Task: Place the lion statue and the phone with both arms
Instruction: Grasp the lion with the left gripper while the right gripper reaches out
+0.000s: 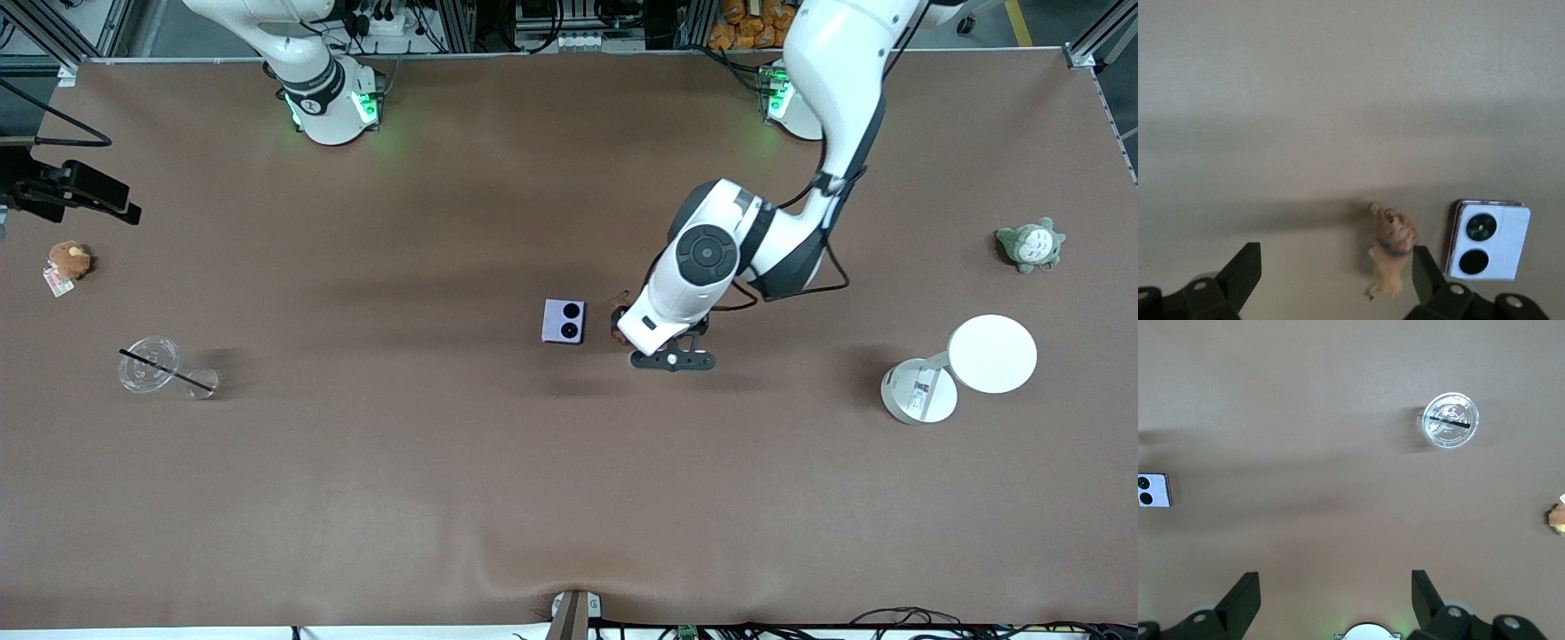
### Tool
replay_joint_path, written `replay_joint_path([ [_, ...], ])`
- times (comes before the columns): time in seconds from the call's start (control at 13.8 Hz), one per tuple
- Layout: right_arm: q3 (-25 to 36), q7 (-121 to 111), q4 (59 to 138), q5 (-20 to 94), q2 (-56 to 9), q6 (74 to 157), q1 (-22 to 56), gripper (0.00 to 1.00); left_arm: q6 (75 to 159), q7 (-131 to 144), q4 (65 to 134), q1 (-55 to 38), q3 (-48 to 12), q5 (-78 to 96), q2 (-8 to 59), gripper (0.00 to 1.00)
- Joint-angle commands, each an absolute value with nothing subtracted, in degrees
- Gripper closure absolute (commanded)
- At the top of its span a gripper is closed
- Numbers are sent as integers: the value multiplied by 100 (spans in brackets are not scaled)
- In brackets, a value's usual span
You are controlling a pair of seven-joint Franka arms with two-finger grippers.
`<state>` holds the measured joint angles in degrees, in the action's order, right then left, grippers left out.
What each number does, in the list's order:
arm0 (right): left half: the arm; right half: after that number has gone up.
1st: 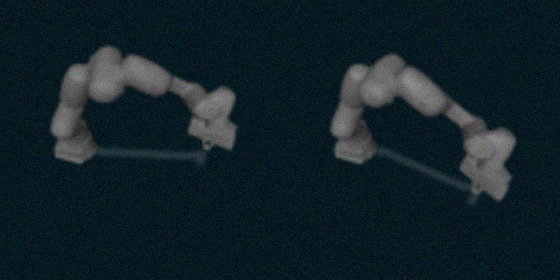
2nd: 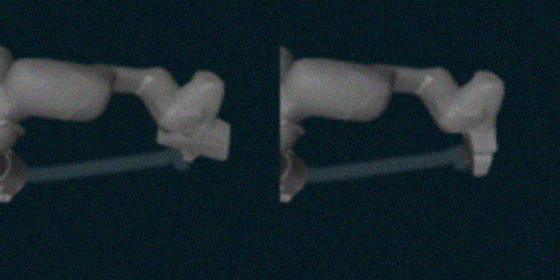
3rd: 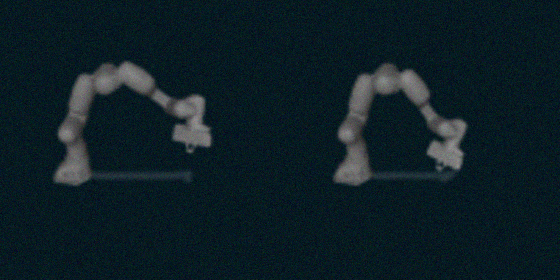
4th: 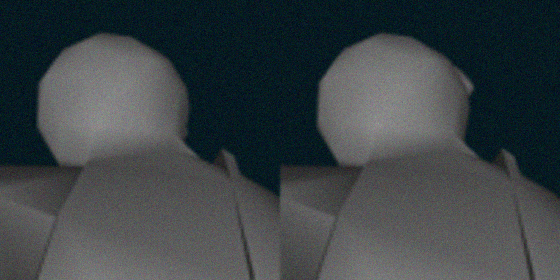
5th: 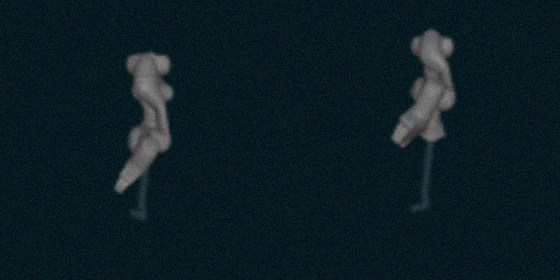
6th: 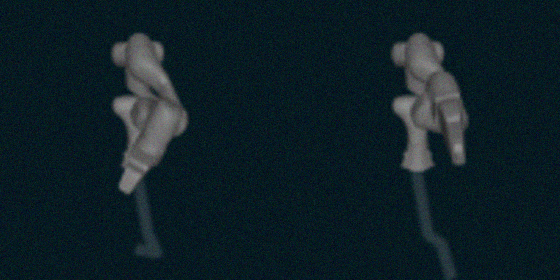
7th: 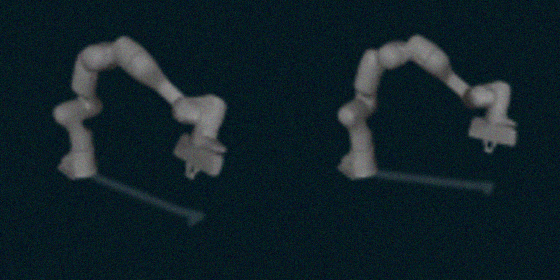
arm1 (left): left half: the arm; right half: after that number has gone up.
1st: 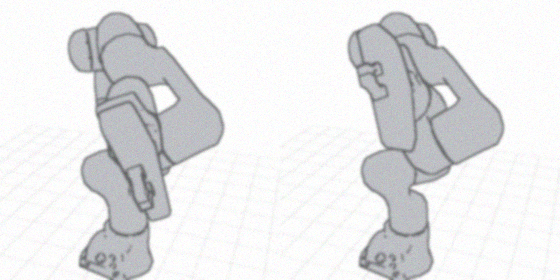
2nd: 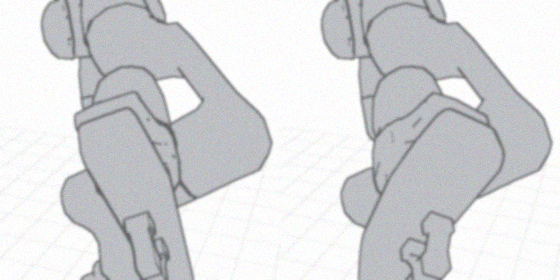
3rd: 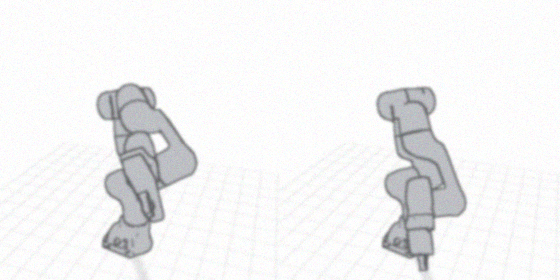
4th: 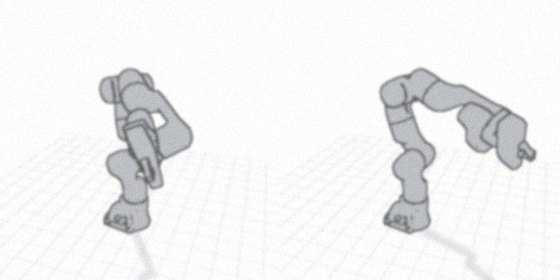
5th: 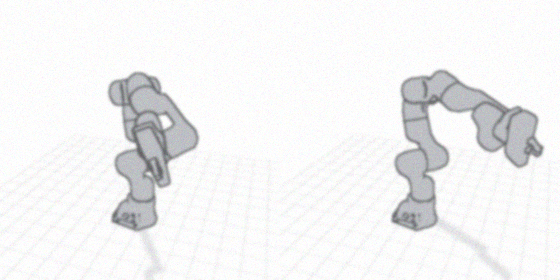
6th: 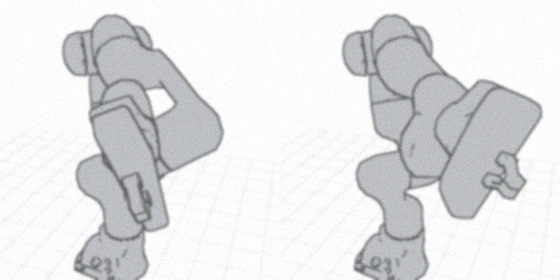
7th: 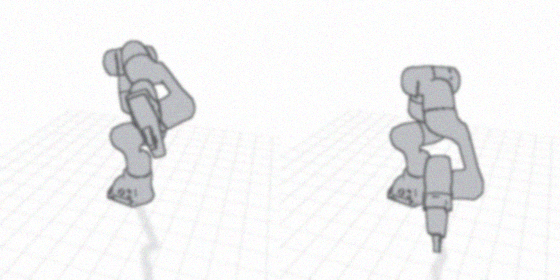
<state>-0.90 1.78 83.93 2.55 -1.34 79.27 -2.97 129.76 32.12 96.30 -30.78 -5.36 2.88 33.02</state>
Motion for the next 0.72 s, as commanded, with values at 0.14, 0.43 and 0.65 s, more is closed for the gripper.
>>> replay_joint_path([
  [0.14,-123,193,8464,272,-70,7910,-325,0,13315,3524,9413,-3480,-448,316,3726,0],
  [0.43,-123,193,8455,272,-79,7936,-325,0,13683,3524,9439,-3498,-448,299,3972,0],
  [0.65,-132,202,8455,272,-88,7963,-308,0,13790,3533,9448,-3612,-413,220,4078,30],
])
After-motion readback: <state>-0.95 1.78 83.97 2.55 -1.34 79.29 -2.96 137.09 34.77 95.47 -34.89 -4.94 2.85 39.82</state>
